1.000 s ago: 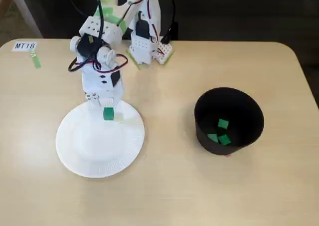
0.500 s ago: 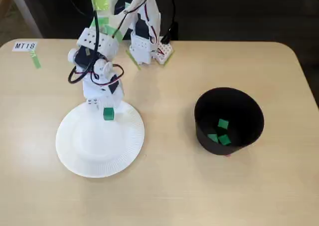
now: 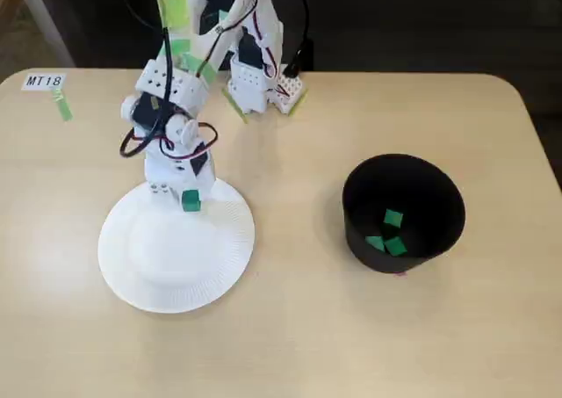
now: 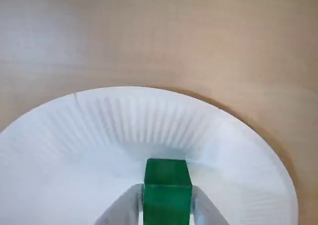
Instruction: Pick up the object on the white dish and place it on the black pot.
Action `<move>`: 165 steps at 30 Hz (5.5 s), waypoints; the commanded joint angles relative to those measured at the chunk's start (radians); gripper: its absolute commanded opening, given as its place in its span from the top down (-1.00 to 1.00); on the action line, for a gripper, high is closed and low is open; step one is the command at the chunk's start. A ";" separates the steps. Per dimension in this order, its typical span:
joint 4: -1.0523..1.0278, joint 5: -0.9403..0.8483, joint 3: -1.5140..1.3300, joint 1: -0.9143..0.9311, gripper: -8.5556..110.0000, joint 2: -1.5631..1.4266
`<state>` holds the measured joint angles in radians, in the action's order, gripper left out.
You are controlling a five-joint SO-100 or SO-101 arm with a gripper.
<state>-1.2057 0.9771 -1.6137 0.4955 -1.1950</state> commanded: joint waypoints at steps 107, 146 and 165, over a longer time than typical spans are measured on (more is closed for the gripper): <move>0.245 -1.348 0.209 -1.072 0.73 0.026; 0.256 -1.028 -0.153 -0.626 0.86 -1.235; 0.216 -1.068 -1.157 -0.525 0.86 -2.135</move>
<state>-0.9863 -0.0552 -2.7443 -0.0245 -3.2152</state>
